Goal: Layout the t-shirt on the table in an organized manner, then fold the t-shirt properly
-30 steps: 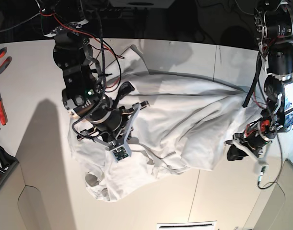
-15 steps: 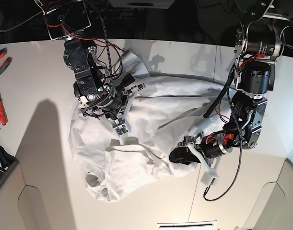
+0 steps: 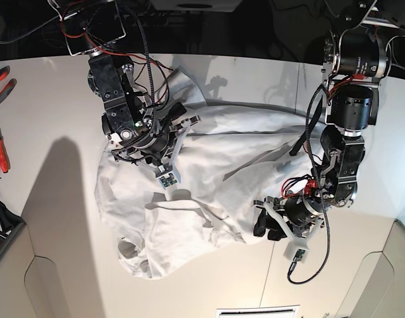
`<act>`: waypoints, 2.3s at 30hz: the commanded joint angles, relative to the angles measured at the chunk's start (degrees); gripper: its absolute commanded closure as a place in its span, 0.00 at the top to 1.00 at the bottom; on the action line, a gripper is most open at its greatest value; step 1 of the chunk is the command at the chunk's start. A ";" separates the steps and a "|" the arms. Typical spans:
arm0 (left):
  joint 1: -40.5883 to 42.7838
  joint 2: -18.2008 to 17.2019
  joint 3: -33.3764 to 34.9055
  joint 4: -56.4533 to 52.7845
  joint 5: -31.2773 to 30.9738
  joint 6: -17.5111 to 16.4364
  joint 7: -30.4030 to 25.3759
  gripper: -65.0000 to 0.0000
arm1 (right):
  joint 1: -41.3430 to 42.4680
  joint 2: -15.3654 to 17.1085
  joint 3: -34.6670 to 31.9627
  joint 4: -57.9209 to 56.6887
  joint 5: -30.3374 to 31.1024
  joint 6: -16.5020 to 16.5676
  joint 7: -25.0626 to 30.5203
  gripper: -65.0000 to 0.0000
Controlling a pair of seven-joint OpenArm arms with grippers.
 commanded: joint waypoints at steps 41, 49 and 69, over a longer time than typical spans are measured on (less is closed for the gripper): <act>-7.08 -13.66 14.36 -6.97 17.07 37.31 -7.82 0.37 | 0.44 -0.17 0.13 2.95 -7.30 -5.55 -2.14 0.00; -7.06 -15.32 14.36 -6.97 19.10 39.69 -5.68 0.37 | 3.26 -0.28 0.09 18.62 -3.10 -5.46 1.18 0.00; -5.88 -16.37 14.36 -6.99 3.96 9.42 0.26 0.00 | 36.74 -7.85 1.81 -55.23 -8.31 -0.96 32.70 0.00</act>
